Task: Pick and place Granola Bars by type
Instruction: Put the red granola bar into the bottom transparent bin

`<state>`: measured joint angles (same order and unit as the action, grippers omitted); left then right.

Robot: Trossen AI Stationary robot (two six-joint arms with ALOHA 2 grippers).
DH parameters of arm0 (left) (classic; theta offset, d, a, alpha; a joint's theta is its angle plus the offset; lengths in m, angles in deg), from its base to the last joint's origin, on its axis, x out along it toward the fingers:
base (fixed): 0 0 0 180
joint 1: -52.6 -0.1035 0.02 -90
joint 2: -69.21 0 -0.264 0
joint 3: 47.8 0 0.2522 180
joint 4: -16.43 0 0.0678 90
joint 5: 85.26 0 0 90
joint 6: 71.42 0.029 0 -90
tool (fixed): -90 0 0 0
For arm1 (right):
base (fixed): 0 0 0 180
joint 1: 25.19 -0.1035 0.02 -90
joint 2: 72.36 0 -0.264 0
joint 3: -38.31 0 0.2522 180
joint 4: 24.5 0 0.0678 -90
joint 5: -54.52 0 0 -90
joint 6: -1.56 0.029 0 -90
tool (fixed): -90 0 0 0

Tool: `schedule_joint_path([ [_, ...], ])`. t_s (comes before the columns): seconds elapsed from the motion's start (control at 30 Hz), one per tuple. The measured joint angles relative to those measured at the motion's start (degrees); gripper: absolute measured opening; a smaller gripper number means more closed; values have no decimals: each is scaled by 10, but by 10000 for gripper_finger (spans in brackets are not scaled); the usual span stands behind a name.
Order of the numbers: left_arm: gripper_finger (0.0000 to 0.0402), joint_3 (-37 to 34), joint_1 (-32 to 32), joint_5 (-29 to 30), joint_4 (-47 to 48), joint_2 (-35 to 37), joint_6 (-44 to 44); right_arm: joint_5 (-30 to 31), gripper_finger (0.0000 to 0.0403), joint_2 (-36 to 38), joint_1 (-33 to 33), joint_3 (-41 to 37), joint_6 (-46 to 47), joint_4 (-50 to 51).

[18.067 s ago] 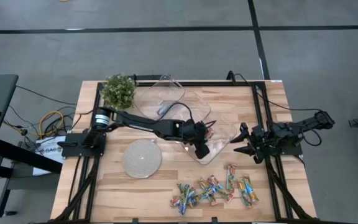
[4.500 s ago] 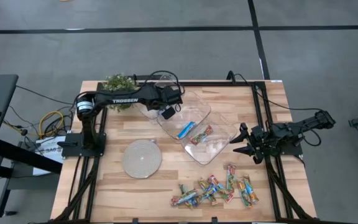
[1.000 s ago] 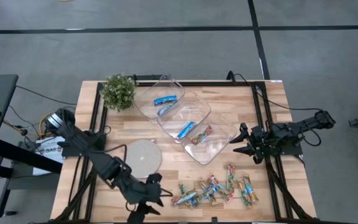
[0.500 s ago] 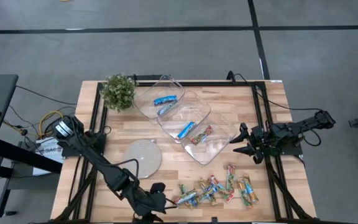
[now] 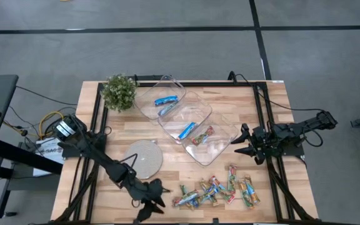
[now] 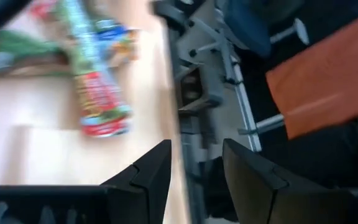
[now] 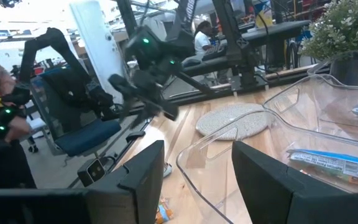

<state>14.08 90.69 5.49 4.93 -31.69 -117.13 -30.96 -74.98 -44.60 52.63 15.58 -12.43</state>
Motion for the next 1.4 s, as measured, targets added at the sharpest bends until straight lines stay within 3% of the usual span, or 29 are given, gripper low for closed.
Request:
schedule_joint_path([
  [0.1,137,-11,-22,8,13,0,-22,0,184,0,0,0,0,0],
  [0.2,137,3,-46,30,85,0,-43,0,184,0,0,0,0,0],
  [0.57,137,144,-69,107,356,0,-56,0,184,0,0,0,0,0],
  [0.97,137,223,-53,114,395,-52,-54,0,184,0,0,0,0,-3],
  [1.4,137,427,-29,105,539,-175,-35,-1,184,-11,0,1,0,6],
])
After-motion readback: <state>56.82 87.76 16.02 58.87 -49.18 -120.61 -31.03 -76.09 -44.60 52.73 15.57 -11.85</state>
